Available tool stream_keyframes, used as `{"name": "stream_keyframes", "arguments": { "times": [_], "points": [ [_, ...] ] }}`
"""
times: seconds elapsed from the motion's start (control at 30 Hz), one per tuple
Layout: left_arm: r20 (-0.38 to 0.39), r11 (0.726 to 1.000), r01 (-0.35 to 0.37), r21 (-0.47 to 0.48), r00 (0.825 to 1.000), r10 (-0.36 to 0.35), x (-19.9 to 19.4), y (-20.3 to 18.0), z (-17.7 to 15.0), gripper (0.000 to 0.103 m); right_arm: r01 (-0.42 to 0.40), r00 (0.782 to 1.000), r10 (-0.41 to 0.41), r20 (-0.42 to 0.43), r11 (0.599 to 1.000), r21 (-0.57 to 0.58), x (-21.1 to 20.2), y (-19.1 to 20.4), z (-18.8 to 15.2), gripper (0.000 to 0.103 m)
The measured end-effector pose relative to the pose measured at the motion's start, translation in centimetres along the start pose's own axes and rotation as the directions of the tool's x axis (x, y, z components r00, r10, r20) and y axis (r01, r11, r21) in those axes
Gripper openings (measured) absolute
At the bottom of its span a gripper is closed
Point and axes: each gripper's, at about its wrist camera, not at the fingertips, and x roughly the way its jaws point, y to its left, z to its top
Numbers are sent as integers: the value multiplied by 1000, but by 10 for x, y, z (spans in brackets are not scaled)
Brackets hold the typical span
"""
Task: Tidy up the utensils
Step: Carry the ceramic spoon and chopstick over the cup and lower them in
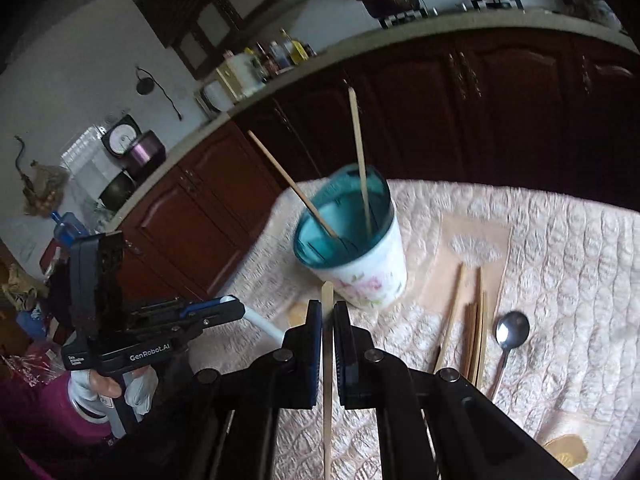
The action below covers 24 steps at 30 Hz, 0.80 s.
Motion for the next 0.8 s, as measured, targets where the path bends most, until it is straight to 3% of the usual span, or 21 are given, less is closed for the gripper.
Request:
{"name": "stream_keyframes", "arguments": {
  "times": [0.4, 0.8],
  "points": [
    [115, 998, -10, 60, 993, 3, -46, -9, 64, 7, 43, 985, -28, 172, 995, -86, -46, 32, 75, 7],
    [115, 992, -110, 69, 988, 102, -11, -6, 105, 7, 152, 954, -111, 279, 980, -127, -42, 49, 149, 7]
  ]
}}
